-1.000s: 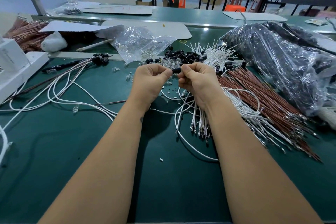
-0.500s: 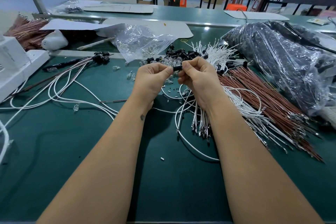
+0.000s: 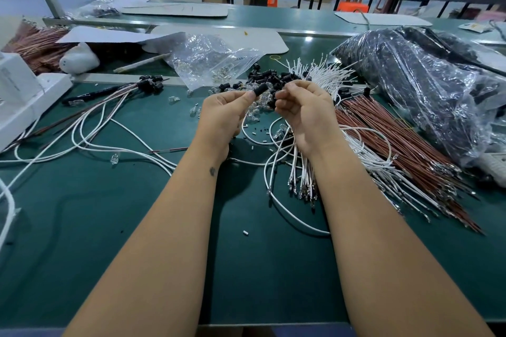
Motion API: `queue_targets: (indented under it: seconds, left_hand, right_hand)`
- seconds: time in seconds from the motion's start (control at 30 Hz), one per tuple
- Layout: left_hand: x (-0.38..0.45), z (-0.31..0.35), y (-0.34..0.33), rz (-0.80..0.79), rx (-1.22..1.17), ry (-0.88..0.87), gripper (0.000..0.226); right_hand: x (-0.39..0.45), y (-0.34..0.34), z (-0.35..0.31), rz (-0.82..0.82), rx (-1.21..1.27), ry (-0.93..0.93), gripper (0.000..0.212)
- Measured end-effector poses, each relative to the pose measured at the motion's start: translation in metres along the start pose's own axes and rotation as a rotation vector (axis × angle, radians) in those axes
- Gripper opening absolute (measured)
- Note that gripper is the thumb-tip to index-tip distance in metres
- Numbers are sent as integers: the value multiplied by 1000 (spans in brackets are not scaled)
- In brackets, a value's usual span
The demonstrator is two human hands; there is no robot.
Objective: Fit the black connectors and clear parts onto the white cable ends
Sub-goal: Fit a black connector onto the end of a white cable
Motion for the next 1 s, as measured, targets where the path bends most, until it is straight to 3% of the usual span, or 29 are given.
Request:
queue_targets:
  seconds: [0.37, 0.63, 0.77, 0.87, 1.0]
  left_hand:
    - [7, -5, -2, -105, -178, 47, 25]
    - [5, -3, -4, -25, 92, -54, 12]
    - [4, 2, -4, -32, 97, -104, 13]
    - [3, 6, -1, 21, 126, -178, 9]
    - [4, 6, 2, 64, 134, -150, 6]
  right_hand:
    - [-4, -11, 5, -135, -233, 14, 17]
    - [-5, -15, 6, -167, -434, 135, 8]
    - [-4, -16, 6, -198, -513, 187, 13]
    - [-4, -17, 8, -208, -521, 177, 16]
    - [-3, -13, 5, -152, -443, 169, 7]
Point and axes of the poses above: each hand's wrist, its own x-axis towards the middle knuckle, its own y-axis out of the back of the hand, z = x × y, the point moved 5 cm from there along x, towards the middle knuckle, and after that the axes turned 12 degrees about x, right-handed, at the moved point
